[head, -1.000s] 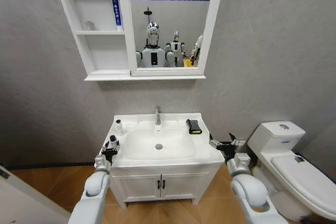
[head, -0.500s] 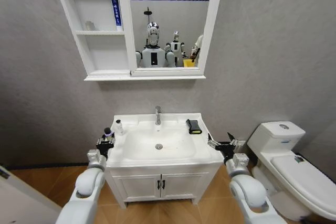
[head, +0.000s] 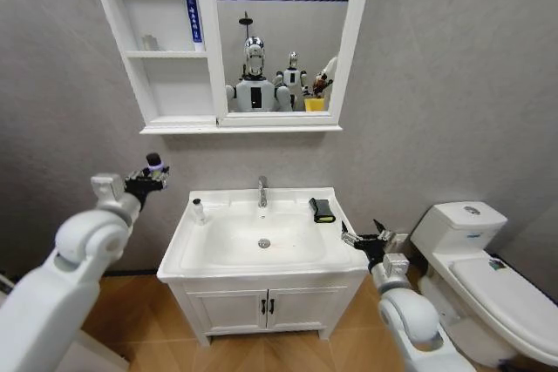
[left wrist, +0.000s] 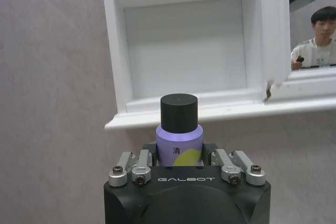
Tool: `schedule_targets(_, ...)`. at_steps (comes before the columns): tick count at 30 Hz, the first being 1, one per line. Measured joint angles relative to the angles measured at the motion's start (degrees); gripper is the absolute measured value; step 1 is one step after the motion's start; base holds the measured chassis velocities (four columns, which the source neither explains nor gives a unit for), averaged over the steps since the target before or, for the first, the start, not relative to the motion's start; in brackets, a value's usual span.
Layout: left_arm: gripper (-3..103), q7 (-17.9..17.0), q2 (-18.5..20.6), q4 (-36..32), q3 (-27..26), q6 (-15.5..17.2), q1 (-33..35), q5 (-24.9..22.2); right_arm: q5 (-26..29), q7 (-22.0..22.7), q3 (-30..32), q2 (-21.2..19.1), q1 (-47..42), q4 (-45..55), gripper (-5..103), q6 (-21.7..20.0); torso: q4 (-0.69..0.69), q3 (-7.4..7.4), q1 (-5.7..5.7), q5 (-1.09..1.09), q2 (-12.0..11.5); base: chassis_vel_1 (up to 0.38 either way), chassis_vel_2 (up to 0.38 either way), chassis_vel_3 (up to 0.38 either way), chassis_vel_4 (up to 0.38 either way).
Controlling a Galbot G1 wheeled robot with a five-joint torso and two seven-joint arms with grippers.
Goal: Move facial cleanser and shampoo from washbasin to cabinet, then wipe washbasin with towel.
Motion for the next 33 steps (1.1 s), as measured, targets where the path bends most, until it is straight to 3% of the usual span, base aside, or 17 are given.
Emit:
schedule_targets(1,43,0.08,0.7,2.4,2.61,0.05,-4.48,-0.93,0.07,0.01,0.16,-0.25,0.14,-0.34,100,0.0,0.0,0.0,0.0,-0.02,0.0,0.0,0.0,0.0,0.0)
schedule_targets(2,43,0.08,0.7,2.4,2.61,0.05,-4.48,-0.93,0.07,0.01,0.16,-0.25,0.14,-0.34,100,0.0,0.0,0.0,0.0,-0.02,0.0,0.0,0.0,0.0,0.0)
schedule_targets(4,43,1.13,1.17,7.72,7.87,0.06,-14.29,-1.63,0.18,0.01,0.63,-0.49,0.18,-0.89,100,-0.01,0.01,0.0,0.01,-0.01,0.0,0.0,0.0,0.0,0.0)
schedule_targets(5,43,1.13,1.17,7.72,7.87,0.06,-14.29,-1.63,0.18,0.01,0.63,-0.49,0.18,-0.89,100,-0.01,0.01,0.0,0.01,-0.01,0.0,0.0,0.0,0.0,0.0)
schedule_targets(8,43,2.26,0.11,15.6,15.12,0.18,-25.21,-2.27,0.27,0.01,0.94,-0.47,-0.09,-1.06,100,0.0,0.0,0.01,0.0,0.01,0.0,0.0,0.0,0.0,0.0)
schedule_targets(9,43,2.26,0.11,15.6,15.12,0.18,-25.21,-2.27,0.27,0.01,0.94,-0.47,-0.09,-1.06,100,0.0,0.0,0.01,0.0,0.01,0.0,0.0,0.0,0.0,0.0)
schedule_targets(12,43,3.55,-1.9,23.17,22.21,-0.06,-33.26,-2.18,0.35,0.09,1.04,-0.57,0.12,-1.4,100,0.0,0.0,0.01,0.01,0.0,0.0,0.0,0.0,0.0,0.0)
schedule_targets(20,43,6.05,-7.38,33.49,26.45,-0.16,-42.36,0.3,0.3,0.22,1.59,-0.54,-0.12,-1.96,100,0.16,-0.01,0.0,0.01,0.0,0.0,0.0,0.0,0.0,0.0)
schedule_targets(33,43,7.11,-11.92,43.57,29.19,3.3,-47.94,0.61,-0.75,0.25,1.33,1.28,-0.77,-2.32,100,0.85,0.0,0.0,0.01,0.0,-0.01,0.0,0.0,0.0,0.0)
